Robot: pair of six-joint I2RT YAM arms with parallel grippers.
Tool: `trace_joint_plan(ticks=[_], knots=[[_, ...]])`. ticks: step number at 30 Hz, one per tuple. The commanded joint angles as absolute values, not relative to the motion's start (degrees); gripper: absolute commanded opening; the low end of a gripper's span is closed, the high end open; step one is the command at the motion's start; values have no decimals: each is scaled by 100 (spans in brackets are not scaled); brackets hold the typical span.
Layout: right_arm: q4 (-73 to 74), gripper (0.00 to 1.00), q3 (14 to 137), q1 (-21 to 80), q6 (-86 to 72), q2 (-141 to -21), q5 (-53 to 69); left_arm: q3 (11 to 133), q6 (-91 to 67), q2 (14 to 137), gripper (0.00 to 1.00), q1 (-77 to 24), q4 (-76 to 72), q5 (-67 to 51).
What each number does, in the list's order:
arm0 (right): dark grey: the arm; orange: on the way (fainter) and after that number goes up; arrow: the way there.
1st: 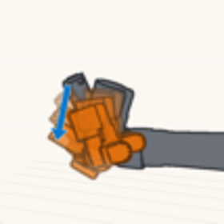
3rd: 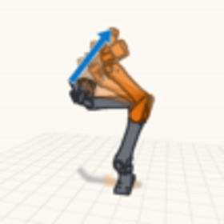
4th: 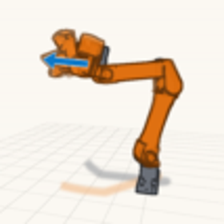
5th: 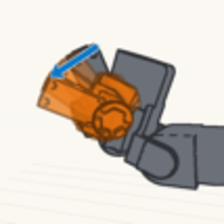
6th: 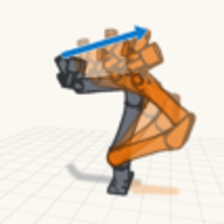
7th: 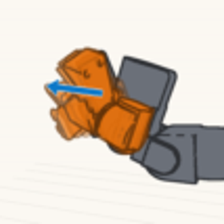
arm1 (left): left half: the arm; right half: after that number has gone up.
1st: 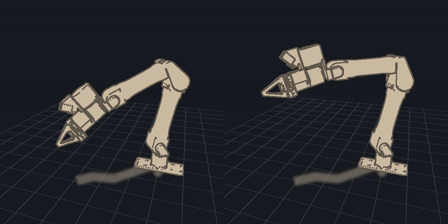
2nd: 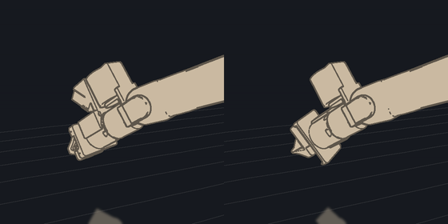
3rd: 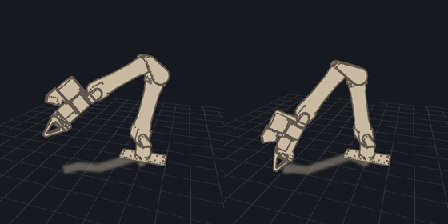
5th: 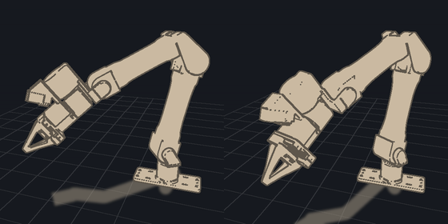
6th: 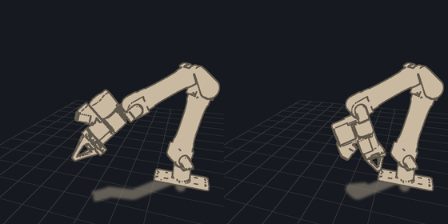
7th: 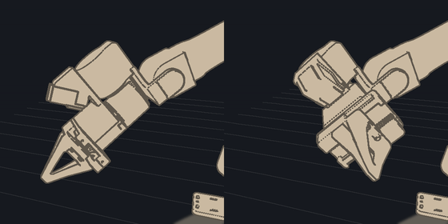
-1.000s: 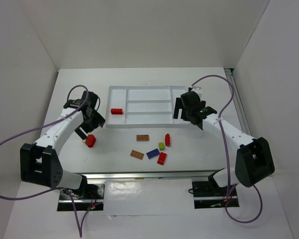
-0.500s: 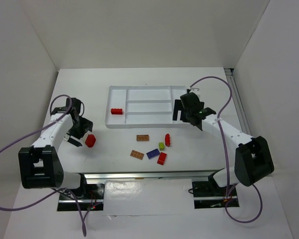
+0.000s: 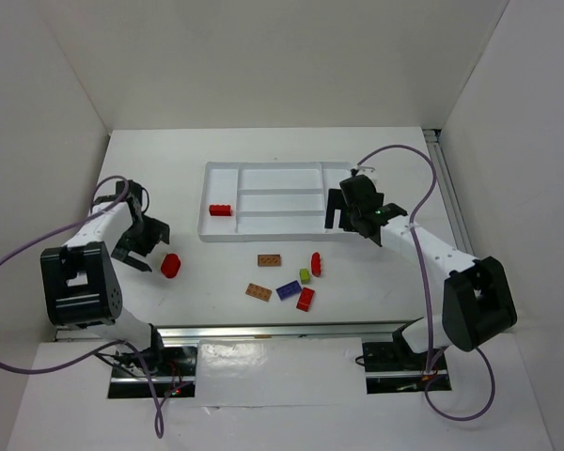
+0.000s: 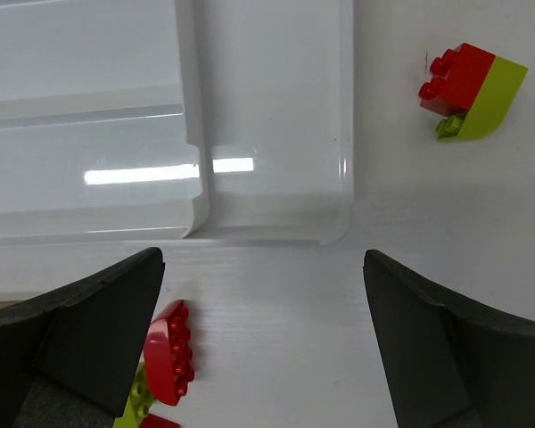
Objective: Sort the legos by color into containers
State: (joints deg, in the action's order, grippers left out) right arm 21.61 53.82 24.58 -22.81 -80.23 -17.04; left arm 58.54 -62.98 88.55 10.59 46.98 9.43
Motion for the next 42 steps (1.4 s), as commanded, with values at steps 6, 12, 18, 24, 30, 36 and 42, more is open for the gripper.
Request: trace_joint_plan(ticks=[6,12,18,24,30,36,42], knots=[[2039,100,5458,2426,-2136,-8104,-1600,5660,-6267,8921,97,1090,4377,633],[2092,100,5458,2426,-2136,-8165,-1600,5660,-6319,9289,89,1090,4245,756],[2092,100,5458,2426,-2136,-8165,-1600,5660,-6319,9290,81,1090,4245,817],[2092,100,5458,2426,-2136,-8227,-1600,5660,-6372,9413,74,1090,4184,817],[2039,100,5458,2426,-2136,-8227,-1600,5485,-6372,9413,73,1090,4070,817],[2039,100,5458,2426,-2136,-8227,-1600,5379,-6372,9360,52,1090,4069,765],[2039,100,5458,2426,-2136,-8227,-1547,5580,-6267,9150,36,1090,4122,695]])
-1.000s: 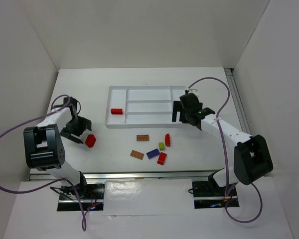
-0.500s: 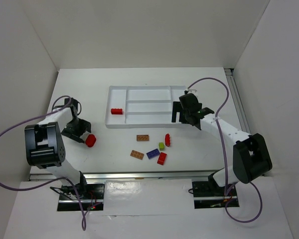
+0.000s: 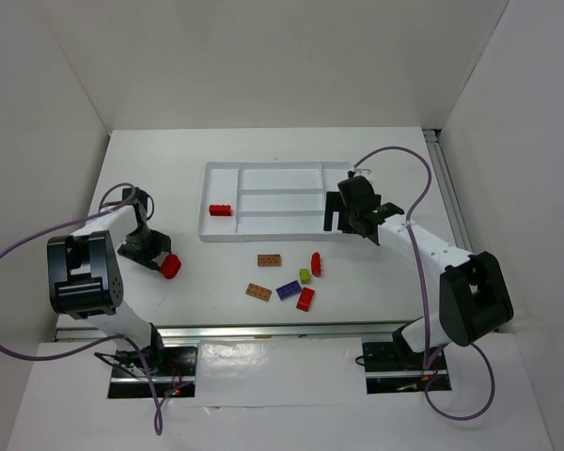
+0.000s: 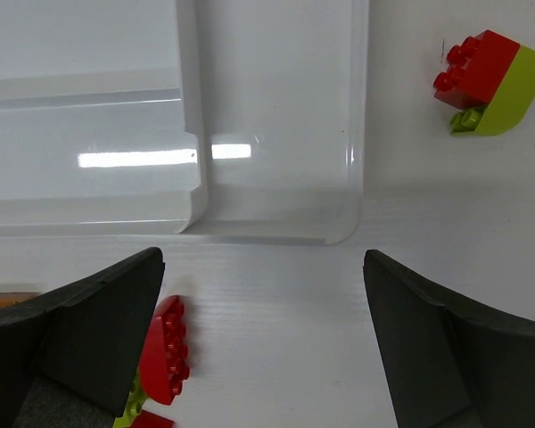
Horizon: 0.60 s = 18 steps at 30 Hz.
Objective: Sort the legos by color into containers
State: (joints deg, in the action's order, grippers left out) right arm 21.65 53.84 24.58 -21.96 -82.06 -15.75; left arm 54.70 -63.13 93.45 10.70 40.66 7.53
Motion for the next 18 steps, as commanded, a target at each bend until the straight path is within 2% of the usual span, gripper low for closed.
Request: trace_joint_plan(ticks=[1,2,3,4,9,14,18], knots=[[2039,100,5458,2426,-2136,-8227,-1547,5729,-6188,9097,29,1090,4122,642],[2039,100,5510,2426,-2136,-8227,-1547,5852,-5979,9044,19,1090,4174,372],[2039,100,5511,2426,-2084,-8227,-1547,6028,-5863,8983,3,968,4175,230],[2100,100,5563,2426,-2083,-8227,-1425,6447,-5723,8982,0,862,4401,98],[2101,100,6029,2566,-1758,-8060,-424,7627,-5450,8982,0,-59,4710,44],[522,100,6099,2716,-2134,-7682,612,8217,-5519,8930,0,-772,4510,-193],[-456,100,6512,3145,-2250,-8059,1431,8656,-5572,9184,0,-1204,4447,-245]])
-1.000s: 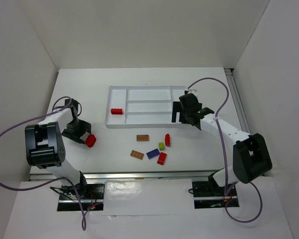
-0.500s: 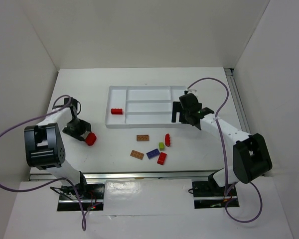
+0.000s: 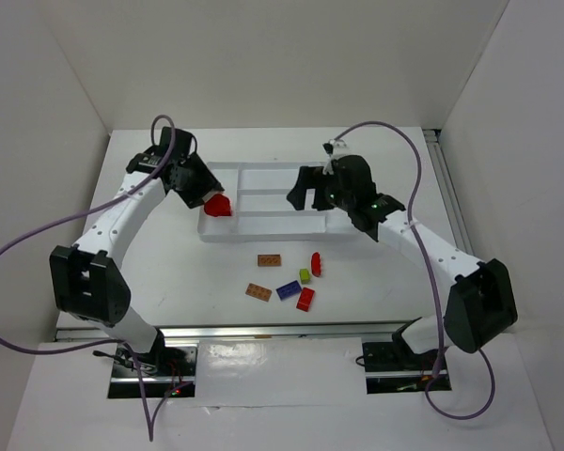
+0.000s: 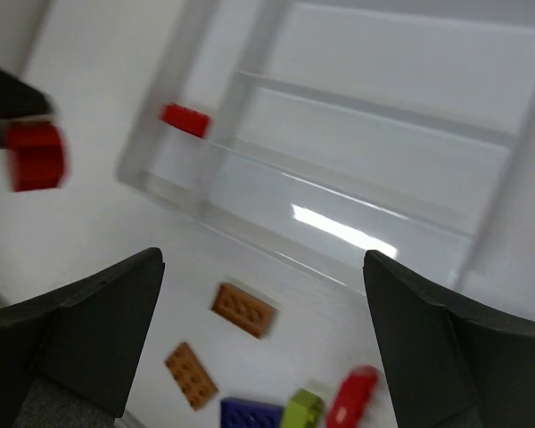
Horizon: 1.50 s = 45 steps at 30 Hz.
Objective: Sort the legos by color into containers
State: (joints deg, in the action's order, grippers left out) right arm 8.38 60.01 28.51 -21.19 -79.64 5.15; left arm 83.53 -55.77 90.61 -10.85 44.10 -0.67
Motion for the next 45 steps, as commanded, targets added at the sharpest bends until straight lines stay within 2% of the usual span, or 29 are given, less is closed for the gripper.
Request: trace_joint_plan(ticks=[1,4,8,12,22,26,30,37,38,42,45], knots=[[-527,100,6591,3233,-2250,-8234,1668,8736,-5572,9245,0,-1317,4447,-307],[-1088,100,6671,3418,-2197,-8515,2186,9087,-5459,9387,0,-1616,4447,-360],[-1126,100,7083,3551,-2355,-9025,2617,9141,-5396,9501,0,-1749,4447,-282],[-1002,100,7461,3814,-2355,-9377,2488,9141,-5415,9439,0,-1749,4307,-289],[-1143,99,7453,3814,-2935,-9747,2162,9255,-5361,9439,0,-1749,4201,-396],[-1361,83,7506,3814,-3120,-9914,2189,9255,-5361,9379,0,-1749,4201,-396],[-1450,73,7576,3814,-3173,-10055,2312,9185,-5361,9325,0,-1749,4201,-396],[-1713,63,7523,3814,-3305,-10222,2672,9079,-5361,9264,0,-1696,4148,-457],[-1775,50,7523,3814,-3383,-10222,2750,9079,-5361,9264,0,-1696,4148,-457],[-1881,22,7331,3814,-3524,-10151,2699,9027,-5361,9264,0,-1696,4148,-457],[-2065,12,7068,3814,-3586,-9941,2751,9026,-5361,9264,0,-1583,4148,-457]])
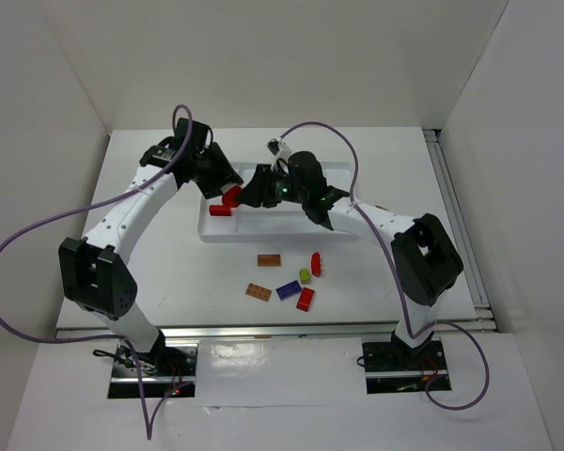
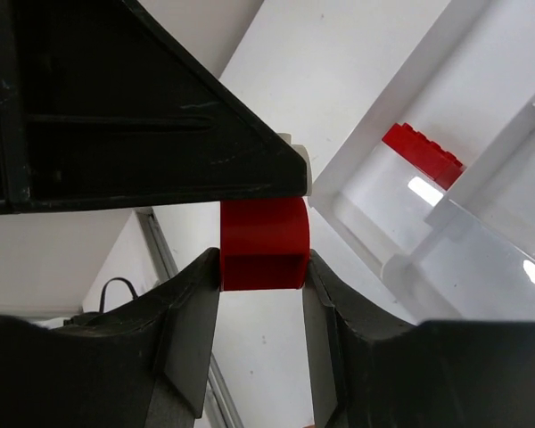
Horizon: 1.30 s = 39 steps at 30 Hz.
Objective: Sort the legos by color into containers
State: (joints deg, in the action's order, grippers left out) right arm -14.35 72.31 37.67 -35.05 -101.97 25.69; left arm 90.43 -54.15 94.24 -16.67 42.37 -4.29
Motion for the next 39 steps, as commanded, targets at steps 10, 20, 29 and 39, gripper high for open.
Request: trace_joint_plan(ticks=[10,20,29,39], knots=[[-1741,0,6539,3762,-3331,-9272,2506,8903,-5300,9264,0,-1336,4043,-457],[-1187,0,6478,3762,-3059,-9009,2365,8851,-5300,9369,0,-1204,3990,-404],[376,0,7759,3709,-2813,-9929,871,9079,-4967,8667,0,-546,4263,229],[483,3,9903,3709,-2330,-11881,800,8306,-4781,7884,0,-492,4289,71]])
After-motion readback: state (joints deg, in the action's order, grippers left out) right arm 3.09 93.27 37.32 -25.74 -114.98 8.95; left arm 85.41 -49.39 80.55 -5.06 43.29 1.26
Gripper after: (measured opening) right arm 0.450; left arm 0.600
